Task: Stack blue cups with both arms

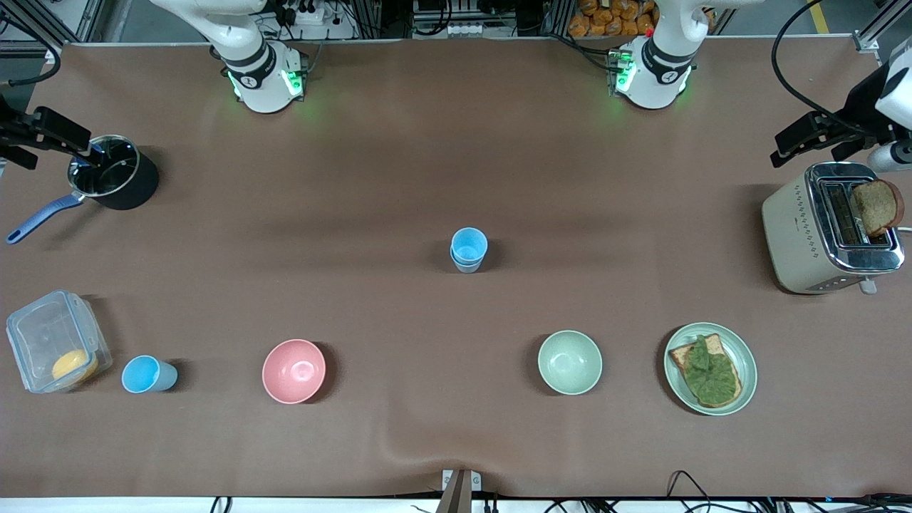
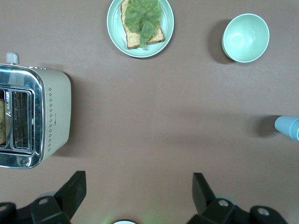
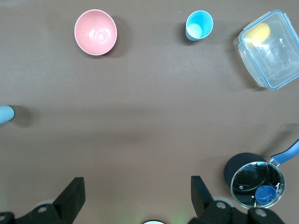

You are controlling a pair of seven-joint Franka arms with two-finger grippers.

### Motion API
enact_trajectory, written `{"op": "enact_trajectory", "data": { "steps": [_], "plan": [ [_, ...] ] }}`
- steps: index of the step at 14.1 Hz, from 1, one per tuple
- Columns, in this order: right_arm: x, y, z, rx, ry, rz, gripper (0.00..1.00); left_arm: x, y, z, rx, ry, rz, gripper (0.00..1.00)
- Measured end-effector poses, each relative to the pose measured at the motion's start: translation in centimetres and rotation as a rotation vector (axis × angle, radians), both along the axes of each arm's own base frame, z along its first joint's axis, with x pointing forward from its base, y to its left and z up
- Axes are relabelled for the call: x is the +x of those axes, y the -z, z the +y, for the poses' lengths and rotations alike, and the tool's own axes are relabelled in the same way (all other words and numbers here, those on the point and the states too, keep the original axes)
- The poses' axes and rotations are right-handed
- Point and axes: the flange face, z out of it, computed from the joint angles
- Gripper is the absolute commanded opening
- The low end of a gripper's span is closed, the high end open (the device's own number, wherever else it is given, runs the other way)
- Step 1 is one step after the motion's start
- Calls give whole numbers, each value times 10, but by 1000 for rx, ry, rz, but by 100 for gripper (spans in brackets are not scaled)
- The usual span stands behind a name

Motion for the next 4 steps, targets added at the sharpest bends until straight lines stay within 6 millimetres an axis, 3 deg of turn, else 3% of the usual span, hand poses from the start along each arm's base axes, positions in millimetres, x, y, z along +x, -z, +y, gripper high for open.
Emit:
{"op": "enact_trajectory", "data": {
  "steps": [4],
  "plan": [
    [0,0,-1,0,3,3,100,1,1,-1,0,2,2,100]
  ]
}}
